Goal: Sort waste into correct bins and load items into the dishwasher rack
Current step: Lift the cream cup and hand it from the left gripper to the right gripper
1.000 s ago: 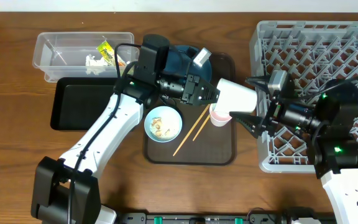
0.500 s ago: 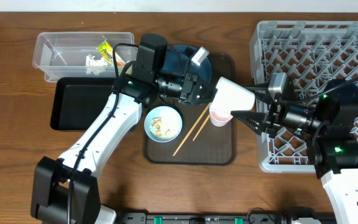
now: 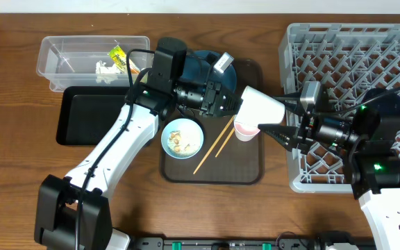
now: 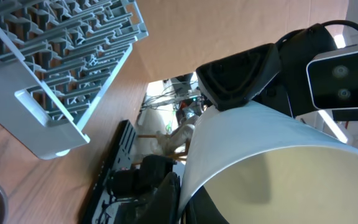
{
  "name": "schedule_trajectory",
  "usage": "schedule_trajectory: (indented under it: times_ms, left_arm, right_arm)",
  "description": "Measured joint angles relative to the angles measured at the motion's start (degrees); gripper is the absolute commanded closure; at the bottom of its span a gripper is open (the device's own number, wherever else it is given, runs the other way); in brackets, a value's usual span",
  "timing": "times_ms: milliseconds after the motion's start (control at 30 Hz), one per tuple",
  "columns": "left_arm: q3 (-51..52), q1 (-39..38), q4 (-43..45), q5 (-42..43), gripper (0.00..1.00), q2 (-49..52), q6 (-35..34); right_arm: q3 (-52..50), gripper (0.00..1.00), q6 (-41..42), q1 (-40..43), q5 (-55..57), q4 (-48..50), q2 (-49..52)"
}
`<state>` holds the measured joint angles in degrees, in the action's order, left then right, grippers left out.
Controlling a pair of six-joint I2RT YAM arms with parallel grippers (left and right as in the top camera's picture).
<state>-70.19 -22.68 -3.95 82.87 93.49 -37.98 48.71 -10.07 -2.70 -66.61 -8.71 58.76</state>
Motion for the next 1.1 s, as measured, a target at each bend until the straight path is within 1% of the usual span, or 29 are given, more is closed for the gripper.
schedule_trajectory:
  times_ms: [100,367,600,667,700,767,833,900,1100]
  left_arm:
    - [0.0,-0.1,1.1,0.2,0.94,0.0,-1.3]
    - [0.1,-0.6,7.5,-0.3,0.94,0.0,-6.4]
    - [0.1,-1.0,8.2,-0.6,0.93,0.0,-8.2]
    - [0.1,-1.0,8.3,-0.6,0.89,0.0,-8.3]
    - [0.1,-1.3,8.4,-0.7,0.83,0.0,-8.3]
    - [0.1,-2.4,8.7,-0.7,0.65,0.0,-7.7]
    - [0.1,-3.5,8.9,-0.7,0.56,0.0,-6.7]
    - [0.1,-4.1,8.8,-0.7,0.53,0.0,-5.6]
    - [0.1,-4.0,8.7,-0.8,0.52,0.0,-2.1]
  right_arm:
    - [0.0,0.38,0.2,0.0,-0.1,0.6,0.0]
    - [0.4,0.39,0.2,0.6,0.0,1.5,0.0]
    - [0.4,0.46,0.4,0.9,0.0,1.4,-0.3]
    - [0.4,0.48,0.4,0.9,0.0,1.3,-0.3]
    - [0.4,0.48,0.4,0.8,-0.2,1.2,-0.3]
    - [0.4,0.48,0.4,0.4,-0.8,0.7,-0.2]
    - [0.4,0.48,0.4,0.0,-1.0,0.3,-0.1]
    - [0.4,0.48,0.4,-0.1,-1.1,-0.1,0.0]
    - [0.4,0.47,0.4,-0.1,-0.4,-3.4,0.0]
